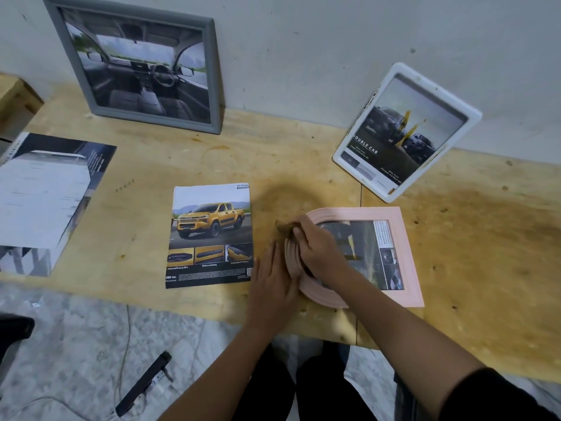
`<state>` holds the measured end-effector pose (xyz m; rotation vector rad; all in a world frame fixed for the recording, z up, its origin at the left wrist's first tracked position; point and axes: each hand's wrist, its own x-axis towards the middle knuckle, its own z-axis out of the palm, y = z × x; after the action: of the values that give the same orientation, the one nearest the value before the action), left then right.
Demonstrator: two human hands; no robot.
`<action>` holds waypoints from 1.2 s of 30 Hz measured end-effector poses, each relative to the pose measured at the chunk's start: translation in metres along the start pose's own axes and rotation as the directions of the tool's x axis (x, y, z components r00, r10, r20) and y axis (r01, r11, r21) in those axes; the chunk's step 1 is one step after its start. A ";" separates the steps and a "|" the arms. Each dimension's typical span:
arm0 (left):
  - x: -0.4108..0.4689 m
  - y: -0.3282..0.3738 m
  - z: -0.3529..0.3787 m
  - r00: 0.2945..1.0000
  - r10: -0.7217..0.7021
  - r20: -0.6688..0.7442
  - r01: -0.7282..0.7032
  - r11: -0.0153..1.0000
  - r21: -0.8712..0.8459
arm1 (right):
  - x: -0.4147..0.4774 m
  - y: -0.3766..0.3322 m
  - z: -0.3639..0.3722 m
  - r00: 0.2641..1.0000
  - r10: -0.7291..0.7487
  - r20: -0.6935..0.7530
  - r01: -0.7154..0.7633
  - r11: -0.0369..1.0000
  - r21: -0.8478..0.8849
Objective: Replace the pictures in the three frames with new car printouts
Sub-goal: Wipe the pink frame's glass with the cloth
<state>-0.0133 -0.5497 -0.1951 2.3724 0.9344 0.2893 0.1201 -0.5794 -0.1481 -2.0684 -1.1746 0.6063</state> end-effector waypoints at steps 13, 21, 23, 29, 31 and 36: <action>-0.008 0.005 -0.016 0.979 -0.036 0.200 0.049 0.997 -0.063 | -0.036 0.006 0.008 0.990 0.058 0.125 -0.079 0.982 0.169; 0.075 0.007 -0.089 0.972 -0.205 0.111 0.229 0.933 -0.278 | -0.042 0.006 0.012 0.999 0.018 0.048 -0.022 0.996 0.084; 0.101 0.022 -0.066 0.941 -0.177 0.287 0.242 0.947 -0.209 | -0.046 0.009 0.015 0.999 0.013 0.040 -0.017 0.996 0.086; 0.110 0.022 -0.030 0.938 -0.159 0.309 0.223 0.958 -0.182 | -0.067 0.016 0.010 0.995 -0.047 0.085 0.042 0.997 0.061; 0.105 0.022 -0.028 0.950 -0.172 0.262 0.229 0.952 -0.205 | -0.075 0.020 0.000 0.987 -0.083 0.137 0.078 0.996 0.047; 0.103 0.026 -0.029 0.954 -0.162 0.254 0.216 0.956 -0.199 | -0.092 0.037 -0.030 0.940 -0.203 0.273 0.201 0.979 0.035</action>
<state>0.0656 -0.4830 -0.1570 2.0390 0.9536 0.0340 0.1161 -0.6827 -0.1492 -1.8676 -1.5195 0.8146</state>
